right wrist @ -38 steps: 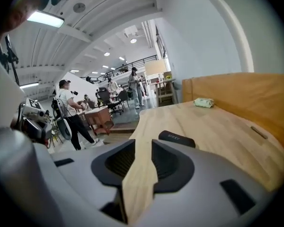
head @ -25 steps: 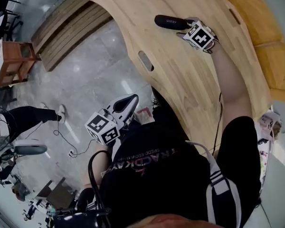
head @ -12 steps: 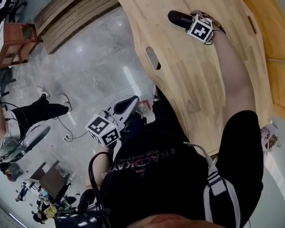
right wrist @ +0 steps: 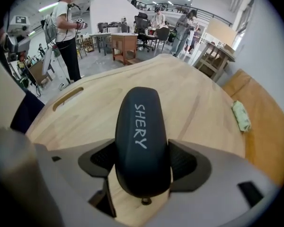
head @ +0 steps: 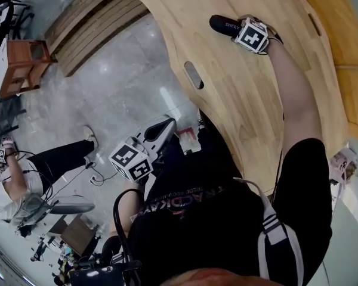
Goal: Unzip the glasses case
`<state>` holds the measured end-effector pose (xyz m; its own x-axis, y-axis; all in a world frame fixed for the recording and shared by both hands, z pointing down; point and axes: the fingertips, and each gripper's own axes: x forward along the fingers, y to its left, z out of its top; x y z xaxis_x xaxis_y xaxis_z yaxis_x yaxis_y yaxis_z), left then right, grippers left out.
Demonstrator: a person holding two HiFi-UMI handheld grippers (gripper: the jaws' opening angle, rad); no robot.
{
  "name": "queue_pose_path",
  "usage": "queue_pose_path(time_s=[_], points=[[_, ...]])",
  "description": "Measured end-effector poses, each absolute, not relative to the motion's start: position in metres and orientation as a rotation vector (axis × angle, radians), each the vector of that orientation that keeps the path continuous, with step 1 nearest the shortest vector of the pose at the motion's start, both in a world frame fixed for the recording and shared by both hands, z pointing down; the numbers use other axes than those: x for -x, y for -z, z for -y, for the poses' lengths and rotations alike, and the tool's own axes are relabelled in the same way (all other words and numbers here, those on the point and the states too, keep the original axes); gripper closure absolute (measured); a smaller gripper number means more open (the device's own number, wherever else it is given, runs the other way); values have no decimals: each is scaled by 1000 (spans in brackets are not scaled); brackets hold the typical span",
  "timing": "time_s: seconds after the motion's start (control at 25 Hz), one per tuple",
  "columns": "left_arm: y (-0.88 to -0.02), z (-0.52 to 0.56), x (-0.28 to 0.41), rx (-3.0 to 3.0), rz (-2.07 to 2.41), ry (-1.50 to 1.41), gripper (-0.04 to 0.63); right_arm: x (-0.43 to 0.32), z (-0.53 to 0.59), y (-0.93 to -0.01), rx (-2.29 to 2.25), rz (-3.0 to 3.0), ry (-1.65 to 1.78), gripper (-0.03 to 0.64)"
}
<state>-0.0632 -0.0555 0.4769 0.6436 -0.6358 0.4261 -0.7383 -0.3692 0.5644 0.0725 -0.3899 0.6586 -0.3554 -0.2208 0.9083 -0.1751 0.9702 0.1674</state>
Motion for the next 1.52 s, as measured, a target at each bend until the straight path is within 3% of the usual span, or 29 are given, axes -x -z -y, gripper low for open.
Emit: queue_pose_path(time_s=[0.68,1.04,1.24,1.52], points=[[-419,118,63,-2480,564,-224,584,-105,231,-479,-473,2165,106,273],[-386,158,37,-2629,162,-210,578,-84,152,-418,-479,2160,181,272],[-372,159,23,-2707,-152,-297,444,-70,118,-403,-436,2120,198,273],[-369,115,5,-2746,-696,-460,426,-64,87,-395,-344,1966,272,273]])
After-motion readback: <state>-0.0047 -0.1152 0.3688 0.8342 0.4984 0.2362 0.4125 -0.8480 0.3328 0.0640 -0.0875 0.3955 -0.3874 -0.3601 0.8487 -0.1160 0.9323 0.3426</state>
